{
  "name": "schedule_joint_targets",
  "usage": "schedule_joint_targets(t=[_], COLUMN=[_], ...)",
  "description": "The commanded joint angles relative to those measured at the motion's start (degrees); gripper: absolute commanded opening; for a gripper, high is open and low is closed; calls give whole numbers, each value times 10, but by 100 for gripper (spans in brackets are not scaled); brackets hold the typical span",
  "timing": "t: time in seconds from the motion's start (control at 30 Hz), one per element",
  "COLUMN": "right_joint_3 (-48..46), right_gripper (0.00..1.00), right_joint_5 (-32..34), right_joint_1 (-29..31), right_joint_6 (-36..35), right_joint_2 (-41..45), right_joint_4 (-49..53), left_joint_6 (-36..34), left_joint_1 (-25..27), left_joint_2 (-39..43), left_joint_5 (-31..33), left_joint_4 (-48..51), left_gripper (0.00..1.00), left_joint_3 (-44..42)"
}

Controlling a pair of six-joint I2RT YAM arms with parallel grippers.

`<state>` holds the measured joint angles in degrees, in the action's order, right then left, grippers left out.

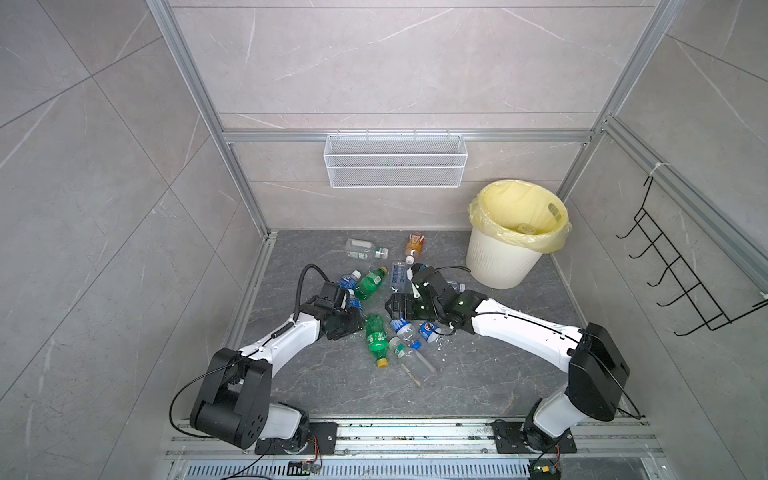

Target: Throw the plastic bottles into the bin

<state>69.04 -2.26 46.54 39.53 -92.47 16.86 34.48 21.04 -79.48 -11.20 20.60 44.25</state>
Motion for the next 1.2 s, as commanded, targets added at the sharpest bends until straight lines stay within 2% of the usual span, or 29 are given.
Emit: schedule_joint_targets(t=[0.0,0.23,0.43,0.8,1.17], right_joint_3=[-3,21,49,74,46], right_gripper=[100,100,100,100,93], right_joint_5=[-13,-2,-31,-115,-138], right_joint_1=[-9,-24,-56,-105,-107], right_joint_6=[9,-23,-30,9,26], right_joint_2=[16,42,78,93,96], right_joint_4=[2,49,66,47,27], left_joint_6=[-12,-32,-50,-86,-90], left_joint_1=[6,20,57,167,187], left_joint_2=[33,84,108,74,49], left_joint_5=[-24,-22,-36,-44,-48], left_joint_4=[-2,-8,-41,-100,-113], left_gripper=[52,52,52,52,52], left_joint_3=[28,44,73,125,145])
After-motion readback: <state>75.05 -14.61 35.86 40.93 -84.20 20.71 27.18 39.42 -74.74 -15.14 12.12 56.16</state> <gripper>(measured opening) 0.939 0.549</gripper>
